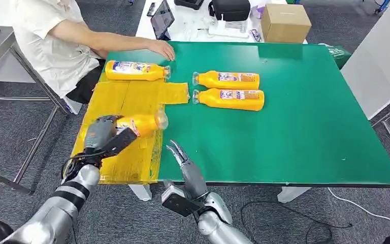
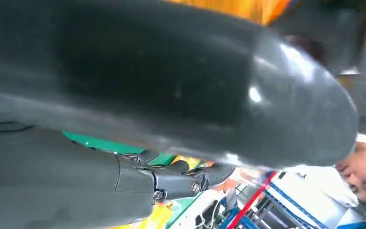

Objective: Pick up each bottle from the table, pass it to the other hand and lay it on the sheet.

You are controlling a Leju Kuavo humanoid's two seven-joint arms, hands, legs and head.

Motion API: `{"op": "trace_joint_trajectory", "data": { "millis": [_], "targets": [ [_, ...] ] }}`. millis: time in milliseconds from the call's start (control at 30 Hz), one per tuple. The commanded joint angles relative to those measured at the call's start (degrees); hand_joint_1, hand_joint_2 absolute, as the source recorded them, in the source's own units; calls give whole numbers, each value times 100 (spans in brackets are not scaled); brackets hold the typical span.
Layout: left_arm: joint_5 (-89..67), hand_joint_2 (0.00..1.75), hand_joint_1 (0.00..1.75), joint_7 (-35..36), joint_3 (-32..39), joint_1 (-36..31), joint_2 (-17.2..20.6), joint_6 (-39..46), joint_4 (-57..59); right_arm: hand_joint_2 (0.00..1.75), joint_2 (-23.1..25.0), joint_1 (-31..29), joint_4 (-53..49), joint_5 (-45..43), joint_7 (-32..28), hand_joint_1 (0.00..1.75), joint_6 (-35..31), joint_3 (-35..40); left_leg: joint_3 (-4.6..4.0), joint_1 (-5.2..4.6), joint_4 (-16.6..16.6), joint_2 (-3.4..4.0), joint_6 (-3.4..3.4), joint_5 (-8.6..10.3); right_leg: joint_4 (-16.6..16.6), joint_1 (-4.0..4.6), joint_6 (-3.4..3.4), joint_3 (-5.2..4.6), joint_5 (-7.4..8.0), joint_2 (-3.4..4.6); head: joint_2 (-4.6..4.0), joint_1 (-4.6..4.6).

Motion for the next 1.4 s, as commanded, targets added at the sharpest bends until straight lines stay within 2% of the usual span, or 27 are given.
{"op": "trace_joint_trajectory", "data": {
  "millis": [33,200,567,633,667,700,767,967,1033,1300,1400],
  "targets": [
    [-95,175,175,25,-375,-1023,-166,-800,1984,0,-180,-165,-185,-242,-11,0,136,275,8,1,0,-4,4,2,-1,4,-9,11,-3,-10,0,-2],
    [77,175,175,-39,-227,-1213,-259,-1400,2178,0,-250,-81,-586,-459,-11,0,344,717,18,0,-2,-3,6,2,-2,3,-11,23,-2,-8,0,-4],
    [62,175,175,-57,-246,-1224,-270,-1424,2185,0,-236,-72,-584,-448,-11,0,344,755,36,-1,-7,-5,8,9,-8,3,-12,45,-2,-12,0,0],
    [59,175,98,-149,-271,-1209,-274,-1496,2189,0,-246,-68,-583,-483,-11,0,360,817,35,-2,-6,-6,4,11,-5,1,-9,43,-1,-10,0,-2],
    [91,175,80,-245,-261,-1185,-276,-1539,2168,0,-235,-68,-553,-481,-11,0,369,861,42,-1,-8,-6,7,9,-7,3,-14,50,-2,-13,0,-2],
    [128,175,28,-312,-245,-1164,-270,-1601,2161,0,-232,-62,-535,-477,-11,0,379,908,37,-2,-7,-6,5,11,-5,1,-10,44,-1,-10,0,0],
    [217,175,0,-436,-199,-1135,-260,-1702,2115,0,-251,-46,-530,-502,-11,0,358,972,46,-2,-10,-2,8,8,-9,3,-14,52,-2,-8,0,-2],
    [245,175,0,-922,-369,-1117,-81,-2042,1759,0,-364,-8,-608,-711,-11,0,262,1123,41,0,-6,1,8,6,-7,4,-13,46,-3,-6,0,0],
    [302,175,0,-1045,-347,-1011,-49,-1845,1439,0,-381,24,-599,-737,-11,0,241,1117,57,3,-10,2,14,1,-13,10,-24,64,-8,-11,0,-2],
    [-379,175,0,-666,-1141,-205,270,-838,-822,0,-414,204,-594,-705,-11,0,181,961,20,-2,-4,-3,3,9,-2,1,-8,26,-1,-7,0,0],
    [-413,175,0,-598,-1303,12,453,-890,-1295,0,-409,250,-588,-677,-11,0,138,896,23,-2,-4,1,5,6,-3,2,-11,28,-3,-4,0,0]
  ]
}}
